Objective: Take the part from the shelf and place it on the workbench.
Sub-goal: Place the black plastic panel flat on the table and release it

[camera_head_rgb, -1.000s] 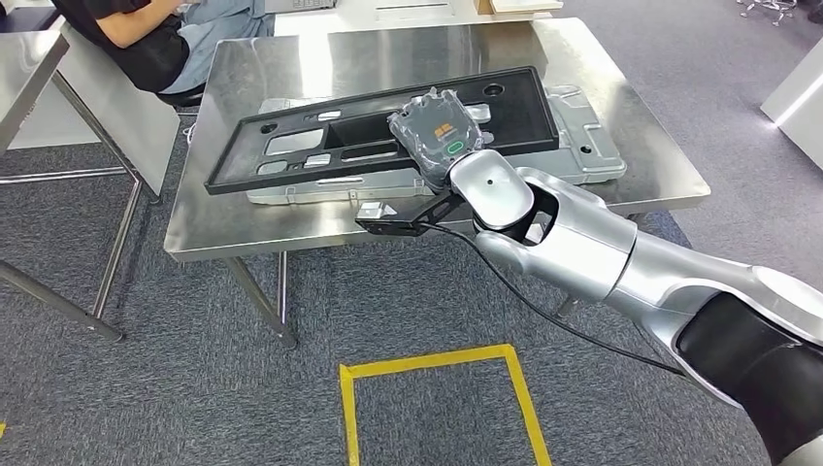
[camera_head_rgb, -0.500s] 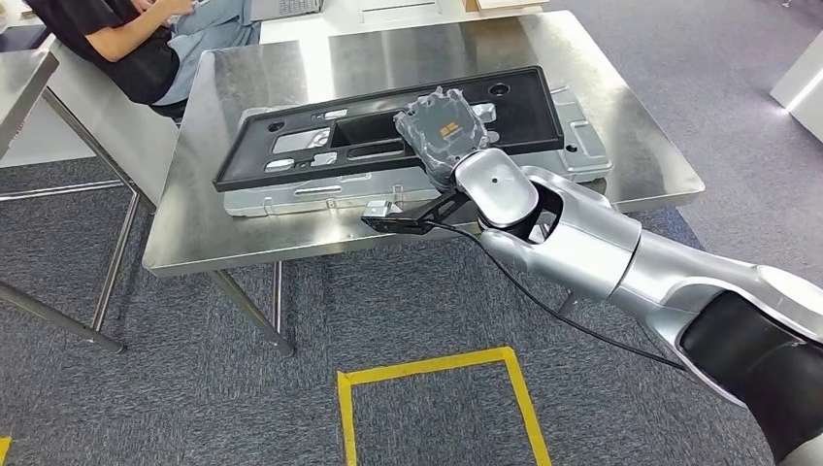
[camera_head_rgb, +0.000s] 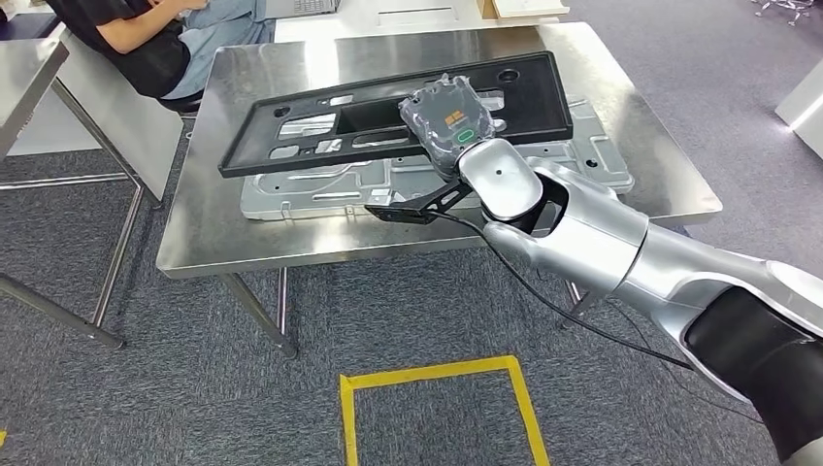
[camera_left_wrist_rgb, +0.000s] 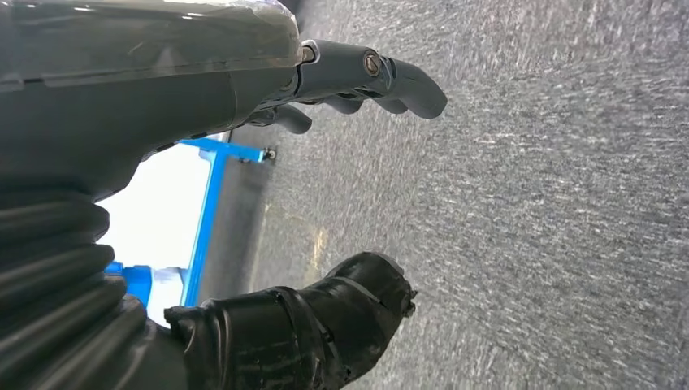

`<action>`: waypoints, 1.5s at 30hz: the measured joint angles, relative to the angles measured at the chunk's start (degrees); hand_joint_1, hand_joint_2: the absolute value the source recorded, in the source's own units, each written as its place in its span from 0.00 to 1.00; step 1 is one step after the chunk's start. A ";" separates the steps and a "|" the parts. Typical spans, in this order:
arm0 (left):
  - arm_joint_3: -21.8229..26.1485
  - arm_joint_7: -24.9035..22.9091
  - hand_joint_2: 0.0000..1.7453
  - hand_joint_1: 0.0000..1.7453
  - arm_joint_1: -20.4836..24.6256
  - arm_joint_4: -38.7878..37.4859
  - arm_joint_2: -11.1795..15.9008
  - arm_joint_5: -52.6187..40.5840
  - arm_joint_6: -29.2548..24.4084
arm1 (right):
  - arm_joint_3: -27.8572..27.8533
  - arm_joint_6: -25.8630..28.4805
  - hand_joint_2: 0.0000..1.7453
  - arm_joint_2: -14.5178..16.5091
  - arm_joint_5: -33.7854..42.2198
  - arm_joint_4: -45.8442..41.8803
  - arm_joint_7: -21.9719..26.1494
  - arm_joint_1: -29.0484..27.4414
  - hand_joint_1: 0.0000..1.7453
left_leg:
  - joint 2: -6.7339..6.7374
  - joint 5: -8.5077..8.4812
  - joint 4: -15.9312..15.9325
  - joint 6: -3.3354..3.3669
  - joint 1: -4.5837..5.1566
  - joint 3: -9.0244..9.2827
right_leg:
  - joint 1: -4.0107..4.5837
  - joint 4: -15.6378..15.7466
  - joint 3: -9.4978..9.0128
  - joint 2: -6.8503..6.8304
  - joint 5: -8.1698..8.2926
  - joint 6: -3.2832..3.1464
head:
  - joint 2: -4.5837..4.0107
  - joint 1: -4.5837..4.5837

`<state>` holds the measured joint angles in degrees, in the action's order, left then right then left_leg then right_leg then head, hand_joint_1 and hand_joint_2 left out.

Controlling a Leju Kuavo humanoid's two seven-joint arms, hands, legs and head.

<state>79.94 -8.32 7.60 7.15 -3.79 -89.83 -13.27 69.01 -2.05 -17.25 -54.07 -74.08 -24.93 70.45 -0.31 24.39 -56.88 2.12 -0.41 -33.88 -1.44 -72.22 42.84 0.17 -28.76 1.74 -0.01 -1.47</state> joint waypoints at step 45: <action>-0.21 -2.20 1.00 0.00 0.00 0.00 0.37 0.45 -1.14 | -0.78 -3.21 1.00 -3.65 3.69 -3.92 -1.42 2.75 1.00 | 0.10 6.56 -15.74 -2.78 0.11 -7.93 | 0.37 12.14 -6.89 0.25 3.50 -3.22 | 0.00 0.62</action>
<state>79.73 -10.51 7.61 7.15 -3.43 -89.38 -14.41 68.23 -5.27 -20.90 -50.38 -78.01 -26.35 73.20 -0.21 30.95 -72.61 -0.67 -0.31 -41.81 -1.07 -60.08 35.96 0.42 -25.26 -1.48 0.00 -0.85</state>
